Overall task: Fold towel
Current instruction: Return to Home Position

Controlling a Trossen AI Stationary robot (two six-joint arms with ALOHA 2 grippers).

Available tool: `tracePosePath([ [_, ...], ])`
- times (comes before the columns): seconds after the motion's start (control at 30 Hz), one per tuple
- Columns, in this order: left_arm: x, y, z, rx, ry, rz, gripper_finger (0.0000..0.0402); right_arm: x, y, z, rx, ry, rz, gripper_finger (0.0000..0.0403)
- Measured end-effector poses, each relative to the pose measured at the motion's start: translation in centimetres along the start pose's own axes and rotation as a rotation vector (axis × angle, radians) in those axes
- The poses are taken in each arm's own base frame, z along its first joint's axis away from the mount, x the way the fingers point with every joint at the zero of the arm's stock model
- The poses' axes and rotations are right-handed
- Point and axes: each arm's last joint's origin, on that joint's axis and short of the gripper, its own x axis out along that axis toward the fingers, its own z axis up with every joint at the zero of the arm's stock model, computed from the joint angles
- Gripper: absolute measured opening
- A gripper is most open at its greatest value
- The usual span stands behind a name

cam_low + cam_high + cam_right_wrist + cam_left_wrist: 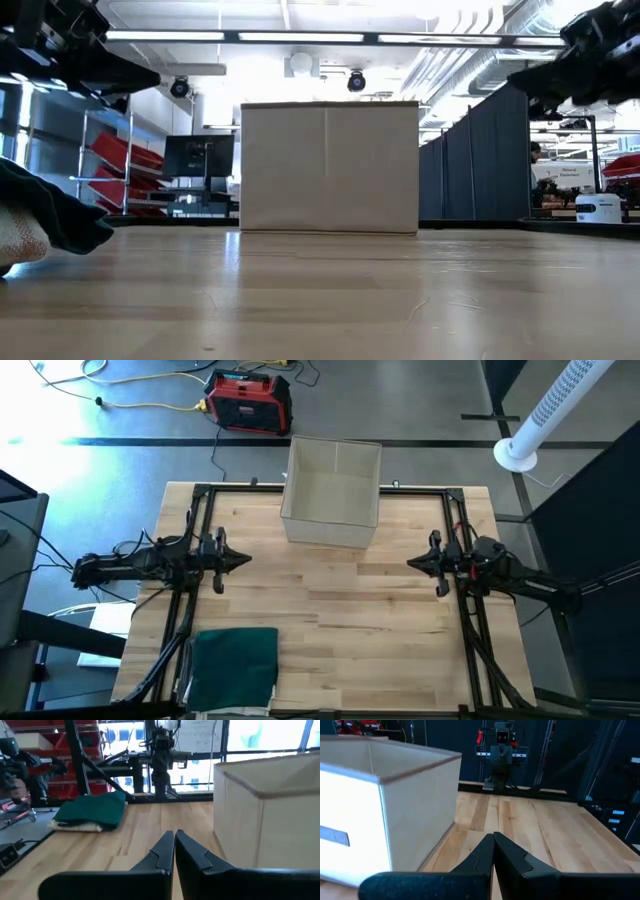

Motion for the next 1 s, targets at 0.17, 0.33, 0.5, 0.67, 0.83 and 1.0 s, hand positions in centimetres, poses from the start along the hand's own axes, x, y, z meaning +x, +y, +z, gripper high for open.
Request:
tracePosePath([
  [0.17, 0.5, 0.1, -1.5, -0.022, -0.039, 0.011, 0.0000, 0.1, 0.0, 0.1, -0.015, -0.034, -0.003, 0.0000],
  [0.33, 0.6, -0.1, -1.5, 0.032, -0.033, 0.006, 0.0000, 0.2, 0.2, -0.3, 0.014, 0.010, -0.008, 0.0000],
  [0.5, 0.6, 0.0, -1.4, 0.038, -0.043, 0.049, 0.0000, 0.4, 0.6, -0.7, 0.020, 0.041, -0.109, 0.0000],
  [0.67, 0.6, 0.0, -1.4, 0.038, -0.042, 0.043, 0.0000, 0.5, 1.6, -0.9, 0.006, 0.058, -0.053, 0.0000],
  [0.83, 0.6, -0.1, -1.4, 0.028, -0.041, 0.037, 0.0000, 0.5, 2.1, -0.9, -0.036, 0.061, -0.014, 0.0000],
  [1.0, 0.6, -0.1, -1.4, -0.013, -0.042, 0.033, 0.0000, 0.5, 2.2, -0.9, 0.003, 0.061, -0.003, 0.0000],
])
